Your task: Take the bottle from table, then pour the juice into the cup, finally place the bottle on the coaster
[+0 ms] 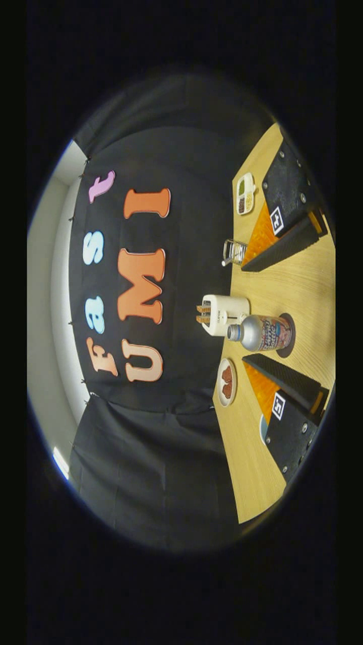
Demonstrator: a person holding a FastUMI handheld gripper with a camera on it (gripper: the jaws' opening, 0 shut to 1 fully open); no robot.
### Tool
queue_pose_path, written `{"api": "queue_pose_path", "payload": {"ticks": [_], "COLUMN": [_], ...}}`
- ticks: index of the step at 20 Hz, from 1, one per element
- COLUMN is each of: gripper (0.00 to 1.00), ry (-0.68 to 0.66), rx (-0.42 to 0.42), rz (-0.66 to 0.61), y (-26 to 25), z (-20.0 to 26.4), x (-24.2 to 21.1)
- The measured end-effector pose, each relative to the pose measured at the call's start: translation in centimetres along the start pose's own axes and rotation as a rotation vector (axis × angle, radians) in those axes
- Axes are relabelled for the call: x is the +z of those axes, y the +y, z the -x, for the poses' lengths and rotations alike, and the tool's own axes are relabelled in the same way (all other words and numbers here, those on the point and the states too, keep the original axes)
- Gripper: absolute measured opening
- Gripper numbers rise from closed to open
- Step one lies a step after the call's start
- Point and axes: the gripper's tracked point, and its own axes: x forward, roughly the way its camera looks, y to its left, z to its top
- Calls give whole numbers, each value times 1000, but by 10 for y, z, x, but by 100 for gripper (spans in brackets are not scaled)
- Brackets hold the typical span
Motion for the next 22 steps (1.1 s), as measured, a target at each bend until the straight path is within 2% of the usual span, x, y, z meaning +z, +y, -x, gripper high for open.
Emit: {"api": "queue_pose_path", "payload": {"ticks": [6, 12, 17, 22], "gripper": [97, 97, 97, 97], "ry": [-36, -47, -47, -85], "rx": [-55, -112, -125, -147], "rz": [-38, -43, -38, -30], "y": [-33, -72, -87, -97], "z": [53, 95, 124, 149], "x": [30, 39, 34, 48]}}
